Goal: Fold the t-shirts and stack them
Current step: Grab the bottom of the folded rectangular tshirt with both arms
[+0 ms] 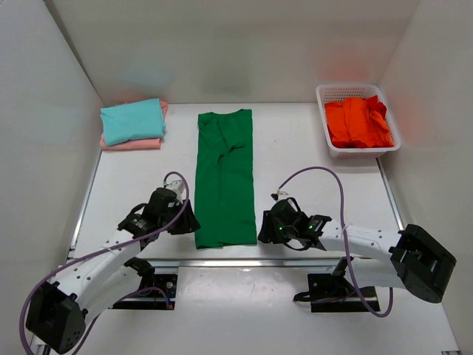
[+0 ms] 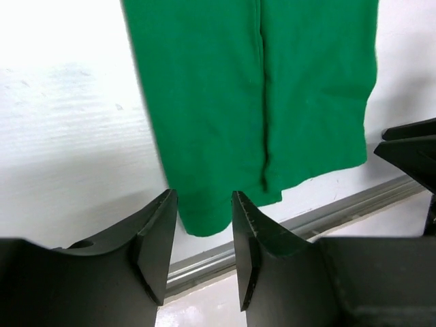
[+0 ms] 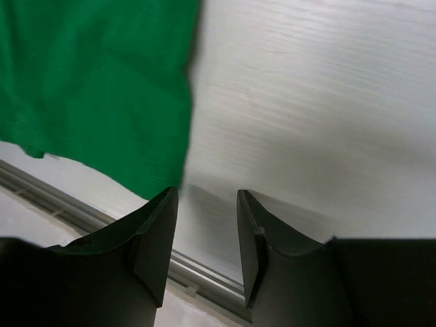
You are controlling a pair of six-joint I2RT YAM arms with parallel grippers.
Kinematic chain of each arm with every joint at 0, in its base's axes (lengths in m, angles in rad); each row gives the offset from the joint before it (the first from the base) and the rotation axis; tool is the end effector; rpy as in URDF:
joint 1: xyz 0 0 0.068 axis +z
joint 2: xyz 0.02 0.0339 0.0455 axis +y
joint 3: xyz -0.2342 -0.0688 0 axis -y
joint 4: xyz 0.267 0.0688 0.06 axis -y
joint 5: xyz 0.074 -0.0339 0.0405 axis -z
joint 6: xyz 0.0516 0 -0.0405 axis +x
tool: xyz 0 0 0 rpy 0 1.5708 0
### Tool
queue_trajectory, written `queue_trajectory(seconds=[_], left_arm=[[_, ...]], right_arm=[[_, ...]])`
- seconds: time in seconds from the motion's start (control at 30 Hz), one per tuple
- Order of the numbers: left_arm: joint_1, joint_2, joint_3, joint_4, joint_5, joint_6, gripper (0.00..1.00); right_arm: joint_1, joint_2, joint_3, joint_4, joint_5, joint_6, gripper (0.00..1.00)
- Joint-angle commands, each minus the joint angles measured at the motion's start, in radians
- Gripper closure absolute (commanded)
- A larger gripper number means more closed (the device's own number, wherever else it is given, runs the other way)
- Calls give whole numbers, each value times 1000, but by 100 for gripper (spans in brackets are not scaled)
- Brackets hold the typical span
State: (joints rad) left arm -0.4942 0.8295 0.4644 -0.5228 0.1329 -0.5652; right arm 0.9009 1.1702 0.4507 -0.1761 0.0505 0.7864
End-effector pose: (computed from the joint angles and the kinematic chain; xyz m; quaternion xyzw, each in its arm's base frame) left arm 0.1831 -0.1064 0.1499 -0.0111 0.9404 -0.2228 0.2567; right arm 0.1557 0.1924 0.1003 -0.0456 0.9422 0.2315 0.2379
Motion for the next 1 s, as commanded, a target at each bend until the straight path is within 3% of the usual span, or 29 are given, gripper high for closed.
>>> queue_trajectory(seconds=[0.0,0.03,0.07,0.2,0.33,0.43,0.53,0.73,0.8,0.87,0.9,0.93,0.97], left_arm=[[-53,11,-13,-14,-72,-48,51],[-49,14,-26,-6,-56,-61,30],[-50,19,-35,-5,-50,-61,2],[-58,23,-52,-6,5,-51,1],[-21,-61,-159,99,117,-126,2],[-33,-99,-201,118,107,-144,2],[-29,-43,-191,72,100,-98,1],[-64,43,-217,173,146,-114,3],[-63,63,-236,205,177,-108,13],[-61,56,-244,228,192,-116,41],[-60,51,-247,231,197,-120,50],[-57,43,-250,222,191,-116,80],[-53,40,-244,210,179,-127,100]], right_arm=[[39,51,34,81,-20,62,62],[39,72,37,92,-23,71,62],[50,84,46,99,-29,70,62],[66,137,84,109,-29,76,63],[70,178,112,113,-38,59,64],[76,187,118,113,-43,48,66],[70,203,126,104,-67,44,67],[84,246,169,73,-74,43,65],[95,233,157,78,-74,53,65],[92,230,140,84,-78,56,67],[93,230,141,89,-75,56,67],[92,230,137,89,-81,57,70],[87,226,137,89,-78,50,74]])
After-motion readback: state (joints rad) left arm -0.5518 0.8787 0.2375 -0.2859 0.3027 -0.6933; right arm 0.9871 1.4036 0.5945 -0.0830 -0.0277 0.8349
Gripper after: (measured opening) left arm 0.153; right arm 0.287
